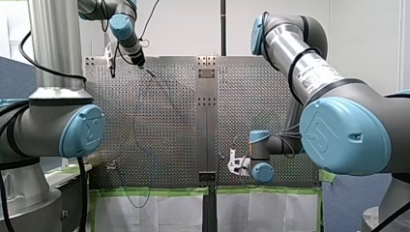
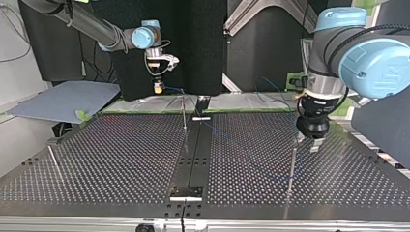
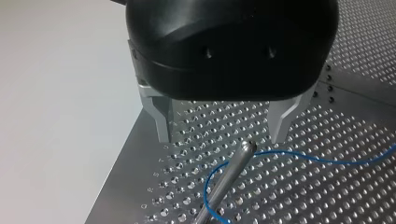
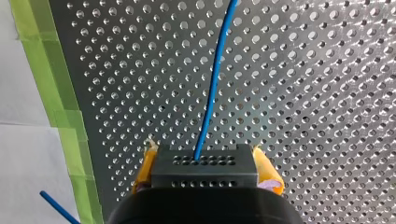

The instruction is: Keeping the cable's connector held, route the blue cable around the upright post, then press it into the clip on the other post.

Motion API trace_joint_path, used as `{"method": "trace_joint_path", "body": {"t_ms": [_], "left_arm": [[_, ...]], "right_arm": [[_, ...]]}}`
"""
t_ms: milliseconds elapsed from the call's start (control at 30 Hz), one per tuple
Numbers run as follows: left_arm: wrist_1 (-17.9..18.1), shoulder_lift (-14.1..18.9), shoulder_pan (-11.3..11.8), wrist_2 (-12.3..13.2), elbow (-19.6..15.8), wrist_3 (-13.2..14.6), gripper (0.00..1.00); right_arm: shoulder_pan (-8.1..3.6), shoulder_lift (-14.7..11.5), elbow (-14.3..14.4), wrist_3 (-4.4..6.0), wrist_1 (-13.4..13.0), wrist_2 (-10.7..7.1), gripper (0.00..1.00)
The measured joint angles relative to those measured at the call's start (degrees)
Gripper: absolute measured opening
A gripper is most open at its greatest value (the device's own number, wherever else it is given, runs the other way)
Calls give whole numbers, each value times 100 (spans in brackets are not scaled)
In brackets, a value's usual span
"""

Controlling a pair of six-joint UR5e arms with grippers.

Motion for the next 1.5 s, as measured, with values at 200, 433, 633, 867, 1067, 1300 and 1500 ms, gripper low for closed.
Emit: {"method": "trace_joint_path", "body": {"t_ms": [200,433,633,867,1067,1300,1500], "left_arm": [[-8,0,-14,-128,1,337,100],[-7,0,-41,-234,0,567,100],[0,-1,-48,-231,0,509,100],[1,-1,-55,-224,0,499,100],[2,2,-78,-222,-1,542,100],[13,-9,-180,-166,0,790,100],[22,-142,-296,90,56,1024,100]], "right_arm": [[7,0,0,0,-1,-19,0],[9,1,0,-8,-1,-21,0],[8,1,0,-9,-7,-21,0],[9,1,0,-9,-8,-21,0],[9,1,0,-14,9,-21,0],[12,1,0,-17,22,-21,0],[25,1,0,-18,20,-22,0]]}}
